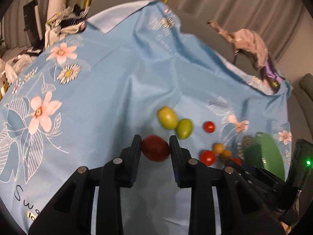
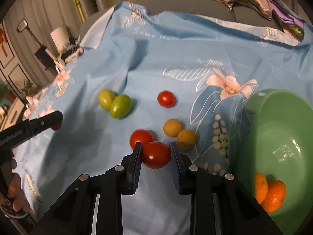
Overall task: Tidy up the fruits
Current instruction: 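Carry the red tomato over the bowl with the right tool while the left tool carries its tomato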
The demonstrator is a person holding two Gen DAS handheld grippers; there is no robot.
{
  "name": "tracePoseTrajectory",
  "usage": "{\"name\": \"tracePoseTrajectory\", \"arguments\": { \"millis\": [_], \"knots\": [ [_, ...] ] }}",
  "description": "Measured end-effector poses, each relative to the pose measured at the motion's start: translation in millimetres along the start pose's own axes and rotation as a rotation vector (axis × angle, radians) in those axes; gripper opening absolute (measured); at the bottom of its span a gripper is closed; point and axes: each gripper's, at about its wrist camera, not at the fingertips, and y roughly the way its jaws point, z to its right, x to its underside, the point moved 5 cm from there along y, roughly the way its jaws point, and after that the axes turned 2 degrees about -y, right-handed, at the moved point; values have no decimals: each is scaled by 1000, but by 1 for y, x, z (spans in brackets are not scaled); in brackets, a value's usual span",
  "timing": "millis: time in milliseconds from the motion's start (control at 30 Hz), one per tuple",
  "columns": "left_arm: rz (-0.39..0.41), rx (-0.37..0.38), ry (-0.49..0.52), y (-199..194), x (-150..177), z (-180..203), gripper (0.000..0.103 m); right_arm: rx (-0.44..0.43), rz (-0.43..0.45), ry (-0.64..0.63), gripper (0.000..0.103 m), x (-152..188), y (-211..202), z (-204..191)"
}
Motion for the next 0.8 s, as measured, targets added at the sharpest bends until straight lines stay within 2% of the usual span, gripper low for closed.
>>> {"name": "tracePoseTrajectory", "arguments": {
  "millis": [333,500,800],
  "knots": [
    [72,90,85,-36,2,36,29,-5,118,69,30,-13,-43,19],
    [100,121,119,-49,4,52,29,26,172,89,30,-17,-65,31],
    [110,165,210,-59,16,83,29,39,275,113,30,-19,-106,51]
  ]
}}
